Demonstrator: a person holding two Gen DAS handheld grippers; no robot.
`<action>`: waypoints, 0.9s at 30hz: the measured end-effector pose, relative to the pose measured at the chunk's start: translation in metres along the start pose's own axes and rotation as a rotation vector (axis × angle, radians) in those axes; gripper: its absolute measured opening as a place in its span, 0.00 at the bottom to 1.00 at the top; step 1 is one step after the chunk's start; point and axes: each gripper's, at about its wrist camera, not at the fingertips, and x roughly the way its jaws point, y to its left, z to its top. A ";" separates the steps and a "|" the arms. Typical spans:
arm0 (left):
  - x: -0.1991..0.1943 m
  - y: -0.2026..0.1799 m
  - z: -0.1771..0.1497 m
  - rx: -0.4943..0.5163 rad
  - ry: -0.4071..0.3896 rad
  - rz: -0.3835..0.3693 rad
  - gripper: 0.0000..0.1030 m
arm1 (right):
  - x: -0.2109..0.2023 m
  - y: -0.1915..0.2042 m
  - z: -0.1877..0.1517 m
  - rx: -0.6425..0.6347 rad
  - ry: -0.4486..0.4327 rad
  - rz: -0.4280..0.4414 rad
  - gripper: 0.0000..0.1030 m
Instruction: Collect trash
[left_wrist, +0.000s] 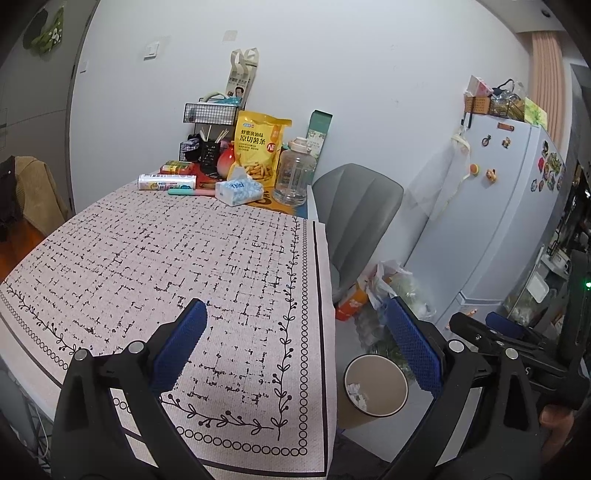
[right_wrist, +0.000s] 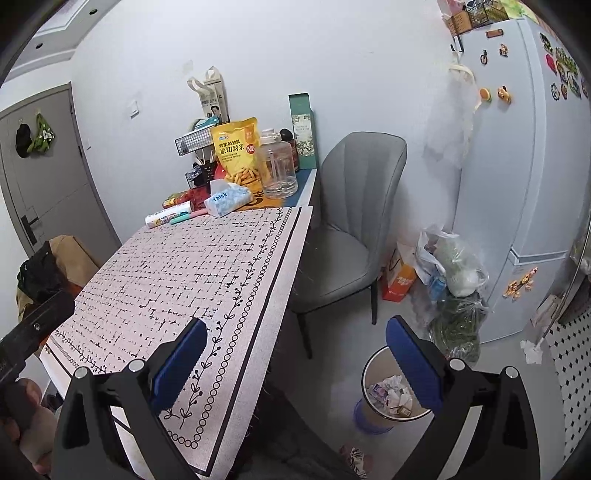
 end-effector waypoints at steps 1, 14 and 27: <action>0.001 0.000 -0.001 -0.001 0.002 0.000 0.94 | 0.001 0.000 0.000 0.000 -0.001 -0.001 0.92; 0.000 0.000 -0.005 -0.001 0.006 0.001 0.94 | 0.004 -0.004 -0.001 0.021 0.004 0.001 0.92; 0.001 0.002 -0.006 -0.010 0.011 0.005 0.94 | 0.004 -0.002 -0.004 0.018 0.006 0.000 0.92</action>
